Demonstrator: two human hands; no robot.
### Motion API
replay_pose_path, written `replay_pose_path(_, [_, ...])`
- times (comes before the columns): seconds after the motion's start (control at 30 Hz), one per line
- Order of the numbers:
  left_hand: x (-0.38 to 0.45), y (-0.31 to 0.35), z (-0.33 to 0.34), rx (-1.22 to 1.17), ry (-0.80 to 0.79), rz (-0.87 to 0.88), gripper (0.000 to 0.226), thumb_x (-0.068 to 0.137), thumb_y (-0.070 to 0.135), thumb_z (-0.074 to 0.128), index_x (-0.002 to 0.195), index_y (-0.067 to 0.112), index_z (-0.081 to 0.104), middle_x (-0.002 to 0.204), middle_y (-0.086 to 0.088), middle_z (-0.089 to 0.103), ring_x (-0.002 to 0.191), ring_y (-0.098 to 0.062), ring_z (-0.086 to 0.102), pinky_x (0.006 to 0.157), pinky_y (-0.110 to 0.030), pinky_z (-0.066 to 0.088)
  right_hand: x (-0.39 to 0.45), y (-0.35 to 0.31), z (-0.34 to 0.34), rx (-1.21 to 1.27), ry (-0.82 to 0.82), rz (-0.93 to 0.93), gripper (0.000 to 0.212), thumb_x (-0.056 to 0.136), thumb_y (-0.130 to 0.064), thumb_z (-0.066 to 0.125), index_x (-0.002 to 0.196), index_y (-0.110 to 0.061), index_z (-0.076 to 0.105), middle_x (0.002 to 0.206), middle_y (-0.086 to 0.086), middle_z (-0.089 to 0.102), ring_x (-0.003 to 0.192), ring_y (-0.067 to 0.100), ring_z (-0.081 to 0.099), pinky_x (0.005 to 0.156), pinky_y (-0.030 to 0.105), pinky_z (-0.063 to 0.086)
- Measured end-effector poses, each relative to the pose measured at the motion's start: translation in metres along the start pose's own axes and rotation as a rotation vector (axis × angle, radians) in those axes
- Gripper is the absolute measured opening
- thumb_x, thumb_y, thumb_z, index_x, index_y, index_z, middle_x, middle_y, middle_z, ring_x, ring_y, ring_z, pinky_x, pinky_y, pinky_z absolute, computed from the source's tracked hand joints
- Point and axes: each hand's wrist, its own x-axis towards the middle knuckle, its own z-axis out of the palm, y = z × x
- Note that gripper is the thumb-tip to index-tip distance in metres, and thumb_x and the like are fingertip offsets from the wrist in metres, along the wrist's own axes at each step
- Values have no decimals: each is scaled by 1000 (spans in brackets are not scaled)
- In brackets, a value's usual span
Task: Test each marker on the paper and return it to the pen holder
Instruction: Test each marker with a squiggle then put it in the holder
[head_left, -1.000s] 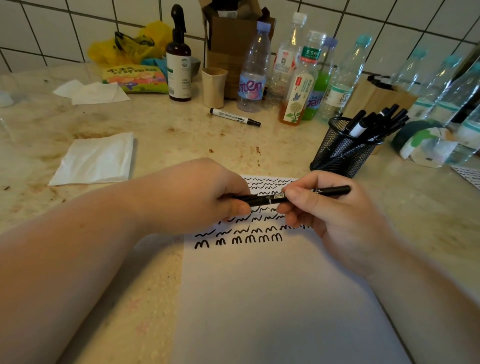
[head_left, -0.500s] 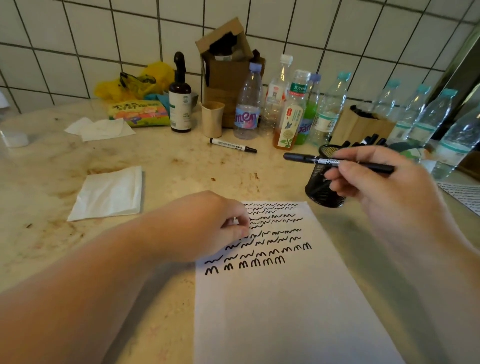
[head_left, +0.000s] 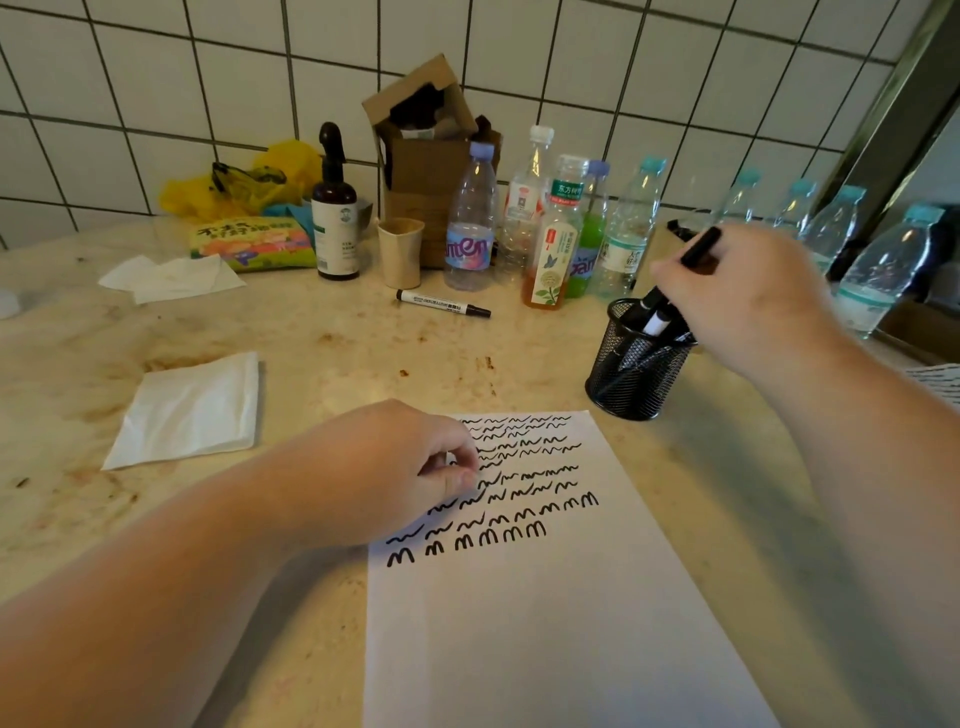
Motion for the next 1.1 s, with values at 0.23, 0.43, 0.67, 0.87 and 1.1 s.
replay_pose_path(0.23, [-1,2,0,-6,-4,-19,17,91,54,53,105,47,61,74,23,65,72,8,57,54,-15,40,24,-1,26,-437,-129,-110,60,84,-63,63,104,-7,71,109,14,57,110,35,48,86,45,47])
replay_pose_path(0.43, [0,5,1,-16,-26,-9,14,93,50,52,103,45,61,76,17,68,65,-2,61,59,-21,51,23,-13,33,-292,-16,-179,45,81,-53,72,112,-20,68,130,11,55,128,34,41,102,48,35])
replay_pose_path(0.67, [5,7,3,18,-66,4,19,95,47,48,106,41,62,71,20,61,65,3,56,57,-17,41,24,-57,100,-272,-231,-498,19,94,-31,62,97,-16,73,104,5,62,103,25,54,91,45,50])
replay_pose_path(0.87, [7,5,3,59,-58,30,19,96,45,45,105,38,61,69,17,54,66,0,50,59,-22,43,58,-68,177,-360,-593,-309,30,95,-17,56,125,-13,63,113,8,63,98,26,60,84,36,53])
replay_pose_path(1.1, [6,8,2,62,-78,45,23,97,48,42,110,38,58,84,13,58,78,-11,56,70,-32,53,81,-69,226,-372,-532,-255,37,91,-14,67,128,-15,63,117,9,62,95,24,53,78,32,46])
